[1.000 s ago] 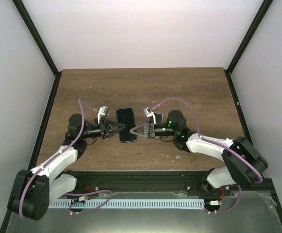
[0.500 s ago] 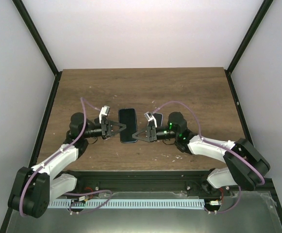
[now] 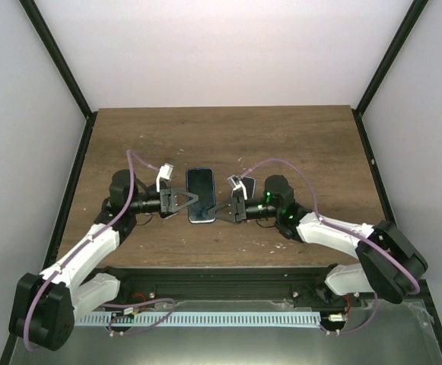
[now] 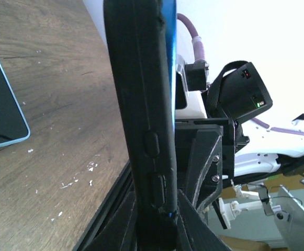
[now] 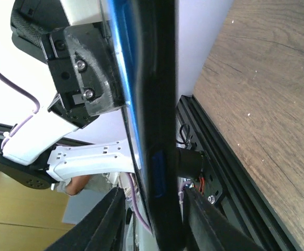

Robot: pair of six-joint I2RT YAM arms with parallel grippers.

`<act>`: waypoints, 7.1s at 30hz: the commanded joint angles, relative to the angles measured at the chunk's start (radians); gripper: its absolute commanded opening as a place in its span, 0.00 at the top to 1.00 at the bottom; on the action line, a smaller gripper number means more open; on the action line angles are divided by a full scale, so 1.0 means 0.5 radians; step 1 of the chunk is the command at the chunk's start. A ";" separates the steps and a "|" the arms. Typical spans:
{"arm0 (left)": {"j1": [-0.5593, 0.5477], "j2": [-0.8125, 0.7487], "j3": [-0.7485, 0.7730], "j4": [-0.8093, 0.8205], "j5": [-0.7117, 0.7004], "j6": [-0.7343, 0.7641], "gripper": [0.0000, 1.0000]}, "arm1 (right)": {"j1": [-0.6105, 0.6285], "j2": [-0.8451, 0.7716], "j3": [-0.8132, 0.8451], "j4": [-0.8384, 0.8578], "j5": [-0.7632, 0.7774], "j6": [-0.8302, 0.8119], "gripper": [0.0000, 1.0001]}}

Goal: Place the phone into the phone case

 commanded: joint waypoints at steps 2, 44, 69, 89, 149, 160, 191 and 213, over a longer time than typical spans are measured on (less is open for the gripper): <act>-0.037 -0.067 0.046 0.054 -0.035 0.084 1.00 | 0.017 -0.141 0.058 -0.089 0.024 -0.059 0.61; -0.200 0.108 0.186 -0.209 0.275 0.242 1.00 | -0.259 -0.555 0.220 -0.334 0.283 -0.299 0.99; -0.221 -0.010 0.228 -0.189 0.470 0.367 1.00 | -0.286 -0.407 0.588 -1.016 0.076 -0.622 0.37; -0.222 0.114 0.367 -0.616 0.282 0.580 0.70 | -0.286 -0.439 0.511 -0.846 -0.056 -0.713 0.99; -0.222 -0.038 0.569 -0.877 -0.190 0.733 0.62 | -0.286 -0.311 0.396 -0.815 -0.150 -0.644 0.99; -0.222 -0.040 0.436 -0.934 -0.065 0.586 0.48 | -0.301 -0.402 0.353 -0.369 0.184 -0.259 0.99; -0.222 0.146 0.336 -0.175 -0.189 0.262 1.00 | -0.270 -0.292 0.058 -0.303 0.007 -0.083 0.22; -0.222 0.081 0.349 -0.278 -0.477 0.421 1.00 | -0.121 -0.153 0.044 0.085 -0.019 0.163 0.80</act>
